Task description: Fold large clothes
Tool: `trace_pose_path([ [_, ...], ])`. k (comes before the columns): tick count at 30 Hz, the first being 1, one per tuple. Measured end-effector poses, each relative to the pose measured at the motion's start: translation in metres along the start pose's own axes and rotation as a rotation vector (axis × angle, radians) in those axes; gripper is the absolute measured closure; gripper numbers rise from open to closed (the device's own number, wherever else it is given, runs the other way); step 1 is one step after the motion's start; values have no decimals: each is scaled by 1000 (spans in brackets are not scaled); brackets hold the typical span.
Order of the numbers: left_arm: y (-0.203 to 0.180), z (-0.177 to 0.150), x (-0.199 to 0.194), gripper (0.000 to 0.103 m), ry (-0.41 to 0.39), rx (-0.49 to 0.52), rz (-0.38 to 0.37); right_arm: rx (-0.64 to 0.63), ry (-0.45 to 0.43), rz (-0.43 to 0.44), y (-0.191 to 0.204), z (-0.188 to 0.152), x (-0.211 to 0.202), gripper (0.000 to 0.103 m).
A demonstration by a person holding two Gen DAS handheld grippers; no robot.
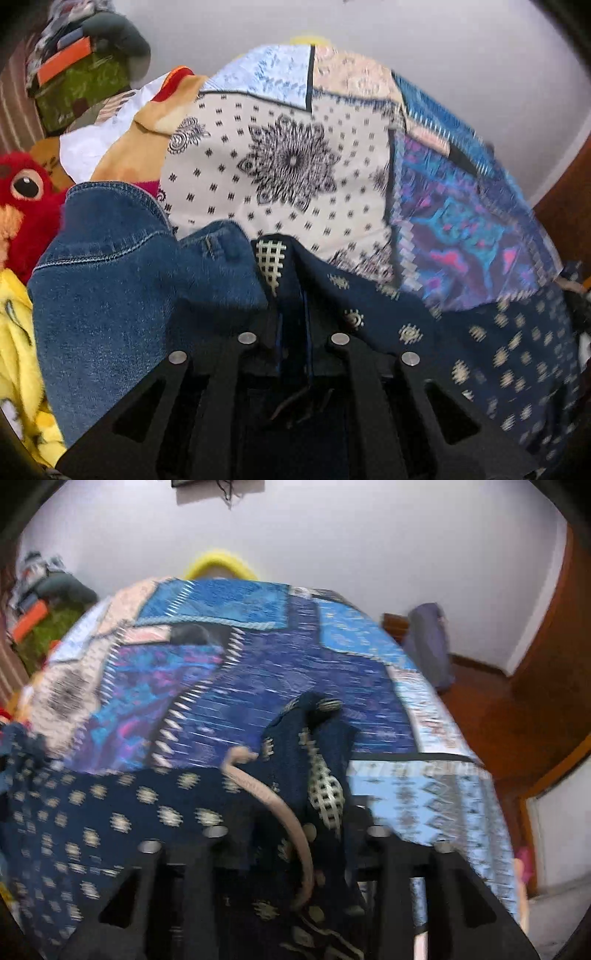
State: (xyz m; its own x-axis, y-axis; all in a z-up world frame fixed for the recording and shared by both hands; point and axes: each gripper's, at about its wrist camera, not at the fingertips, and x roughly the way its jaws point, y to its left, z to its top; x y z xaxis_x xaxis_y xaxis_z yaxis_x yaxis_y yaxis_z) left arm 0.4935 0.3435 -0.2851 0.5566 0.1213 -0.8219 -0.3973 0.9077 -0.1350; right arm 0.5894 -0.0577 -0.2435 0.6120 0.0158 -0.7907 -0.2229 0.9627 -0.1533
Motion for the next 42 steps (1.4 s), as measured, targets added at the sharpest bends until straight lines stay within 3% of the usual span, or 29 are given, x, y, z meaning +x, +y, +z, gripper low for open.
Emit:
trace_pose_path([
  [1,-1,-2,-1,95,1,8,8,-11,-8,-36,-2,-1,-1,19],
  [7,-7,-12,-26,93,1,55,28,-30,-16,3,-11,-7,-31,18],
  [13,-14,-32,-84,88,-30,92,-13,-95,-84,23,-5,-28,-103,18],
  [18,-24,-55,-141,65,-94,141,-34,-96,-132,87,-6,-51,-169,18],
  [22,-31,-80,-183,61,-118,196,-51,-95,-159,141,-6,-72,-216,18],
  [27,-37,-113,-222,42,-158,262,-60,-111,-173,153,-7,-104,-262,16],
  [30,-37,-136,-237,41,-147,271,-94,-100,-153,179,-10,-127,-277,7],
  [37,-30,-187,-241,41,-86,269,-131,-85,-81,217,-19,-189,-291,7],
  [42,-26,-226,-232,41,-24,285,-113,-35,14,239,-32,-236,-283,7],
])
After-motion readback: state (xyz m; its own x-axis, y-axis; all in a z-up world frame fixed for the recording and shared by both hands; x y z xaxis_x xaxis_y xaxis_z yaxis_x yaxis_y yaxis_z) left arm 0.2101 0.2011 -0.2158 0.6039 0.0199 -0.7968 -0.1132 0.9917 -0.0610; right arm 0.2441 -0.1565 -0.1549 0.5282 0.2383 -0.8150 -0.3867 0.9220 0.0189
